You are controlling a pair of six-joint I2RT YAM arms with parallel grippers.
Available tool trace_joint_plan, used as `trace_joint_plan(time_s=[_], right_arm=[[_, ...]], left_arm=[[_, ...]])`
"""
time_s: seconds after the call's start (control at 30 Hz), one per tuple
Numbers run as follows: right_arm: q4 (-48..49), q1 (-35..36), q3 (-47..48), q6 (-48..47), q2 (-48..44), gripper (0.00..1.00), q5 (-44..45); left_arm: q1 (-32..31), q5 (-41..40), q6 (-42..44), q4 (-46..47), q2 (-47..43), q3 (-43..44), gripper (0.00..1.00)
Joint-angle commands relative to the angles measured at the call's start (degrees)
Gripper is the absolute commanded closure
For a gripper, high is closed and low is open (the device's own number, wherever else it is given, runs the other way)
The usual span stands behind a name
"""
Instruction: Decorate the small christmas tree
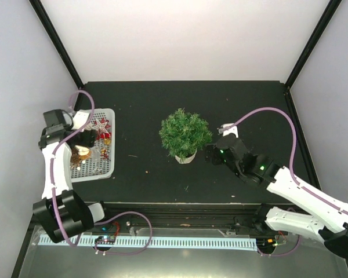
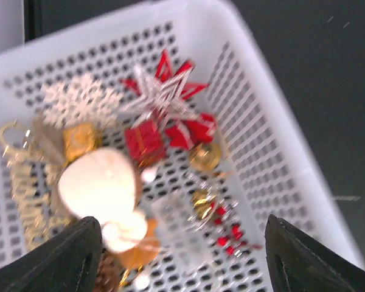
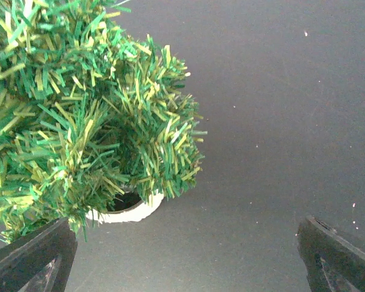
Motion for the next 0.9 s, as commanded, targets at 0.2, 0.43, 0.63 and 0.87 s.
trace_joint_plan(time_s=[0.2,0.43,0.63,0.87], right_arm=[[-0.06,0.12,3.23,1.37,6.1,0.0,-3.57],[-0.08,0.14,4.68,2.08,9.87,0.0,-5.17],[-0.14,0.15,5.45,1.98,11.33,0.0,-5.13],[-0.03,0.14,6.05,2.18,13.6,0.0,-5.9]], left_arm=[[18.5,7.85,15.3,-3.22,11.69,0.28,0.32],[17.93,13.68,21.57,-3.71,18.37,2.81,0.37],[16.9,15.12,28.32,-7.64,25.6,9.43,0.42],[14.35,12.81,39.13,-15.12,30.08,12.67,0.46]])
